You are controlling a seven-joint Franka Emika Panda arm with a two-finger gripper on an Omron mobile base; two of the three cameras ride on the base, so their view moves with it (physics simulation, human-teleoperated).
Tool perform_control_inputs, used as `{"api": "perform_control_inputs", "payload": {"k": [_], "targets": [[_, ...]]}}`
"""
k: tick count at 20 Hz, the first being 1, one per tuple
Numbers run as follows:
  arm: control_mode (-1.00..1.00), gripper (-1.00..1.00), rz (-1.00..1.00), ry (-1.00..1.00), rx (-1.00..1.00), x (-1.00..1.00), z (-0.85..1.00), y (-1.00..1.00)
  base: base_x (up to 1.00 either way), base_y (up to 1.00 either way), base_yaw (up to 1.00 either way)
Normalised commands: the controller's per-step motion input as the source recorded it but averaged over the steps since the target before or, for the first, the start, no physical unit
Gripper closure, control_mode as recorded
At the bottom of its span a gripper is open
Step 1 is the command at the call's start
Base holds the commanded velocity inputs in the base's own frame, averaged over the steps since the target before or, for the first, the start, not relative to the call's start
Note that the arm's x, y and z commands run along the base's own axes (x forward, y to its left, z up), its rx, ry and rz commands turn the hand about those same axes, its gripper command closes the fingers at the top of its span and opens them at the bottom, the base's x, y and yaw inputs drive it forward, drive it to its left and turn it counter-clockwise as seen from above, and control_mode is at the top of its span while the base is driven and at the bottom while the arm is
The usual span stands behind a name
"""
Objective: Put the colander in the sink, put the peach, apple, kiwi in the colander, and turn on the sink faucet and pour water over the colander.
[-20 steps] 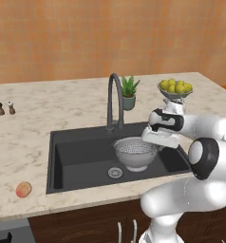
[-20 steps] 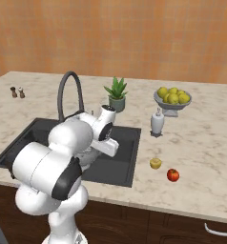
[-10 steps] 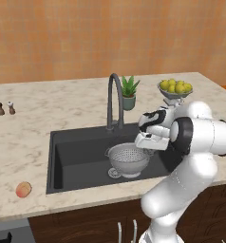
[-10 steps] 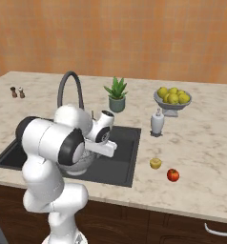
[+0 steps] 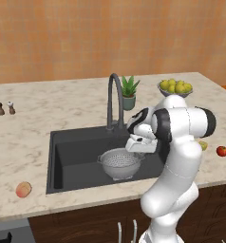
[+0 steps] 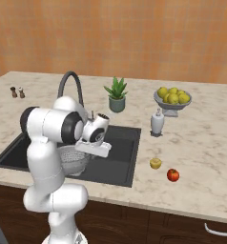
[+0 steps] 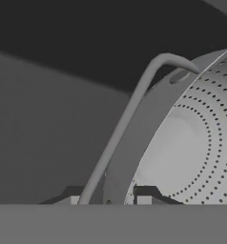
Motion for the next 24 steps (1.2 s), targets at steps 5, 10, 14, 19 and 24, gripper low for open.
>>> {"api": "perform_control_inputs", "payload": {"k": [5, 10, 14, 19, 24], "targets": [[-1.0, 1.0, 0.0, 0.0, 0.04, 0.11, -0.41, 0.26, 0.0, 0.0, 0.0], [-1.0, 1.0, 0.0, -0.08, 0.0, 0.2, -0.36, 0.02, 0.0, 0.0, 0.0], [-1.0, 1.0, 0.0, -0.12, 0.0, 0.24, -0.22, -0.07, 0.0, 0.0, 0.0], [-1.0, 1.0, 0.0, -0.1, -0.04, 0.11, -0.31, -0.06, 0.0, 0.0, 0.0], [-1.0, 1.0, 0.0, -0.02, -0.01, 0.02, -0.35, -0.21, 0.0, 0.0, 0.0]]}}
